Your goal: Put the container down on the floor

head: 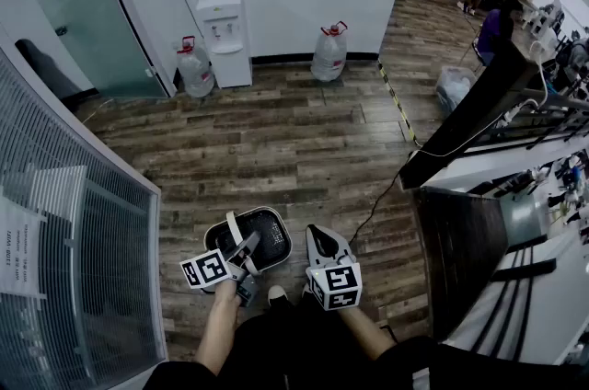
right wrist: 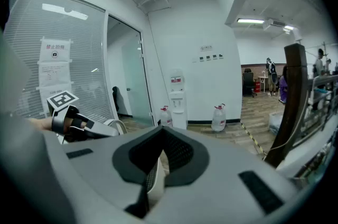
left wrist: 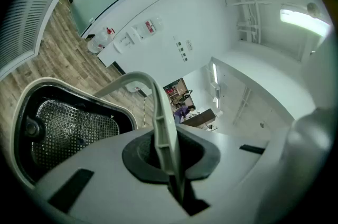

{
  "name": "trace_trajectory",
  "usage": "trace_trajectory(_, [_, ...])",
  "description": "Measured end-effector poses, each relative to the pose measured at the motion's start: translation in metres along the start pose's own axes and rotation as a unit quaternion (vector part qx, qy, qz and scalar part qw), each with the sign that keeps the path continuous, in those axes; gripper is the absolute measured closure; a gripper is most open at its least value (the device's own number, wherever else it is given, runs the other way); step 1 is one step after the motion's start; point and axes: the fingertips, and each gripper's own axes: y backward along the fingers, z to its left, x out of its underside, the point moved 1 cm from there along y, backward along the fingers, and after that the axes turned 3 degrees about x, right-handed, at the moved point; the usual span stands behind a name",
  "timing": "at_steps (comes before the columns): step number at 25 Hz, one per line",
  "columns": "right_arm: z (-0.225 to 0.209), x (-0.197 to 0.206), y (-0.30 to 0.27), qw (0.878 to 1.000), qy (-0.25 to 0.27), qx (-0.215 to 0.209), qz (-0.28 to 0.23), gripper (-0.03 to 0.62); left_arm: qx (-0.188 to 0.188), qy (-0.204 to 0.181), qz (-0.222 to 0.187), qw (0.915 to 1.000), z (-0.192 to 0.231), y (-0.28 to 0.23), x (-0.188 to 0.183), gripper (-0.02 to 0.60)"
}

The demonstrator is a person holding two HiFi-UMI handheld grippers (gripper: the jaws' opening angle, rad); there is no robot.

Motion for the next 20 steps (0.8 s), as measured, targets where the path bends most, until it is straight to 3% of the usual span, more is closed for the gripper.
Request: trace_trajectory(20, [-0.014,0.010,0.007,1.000,-0.014,-0.015,0.003,0.582,-0.012,0.013,-0.008,0.9998,-0.005,-0.010,0.019,0.565])
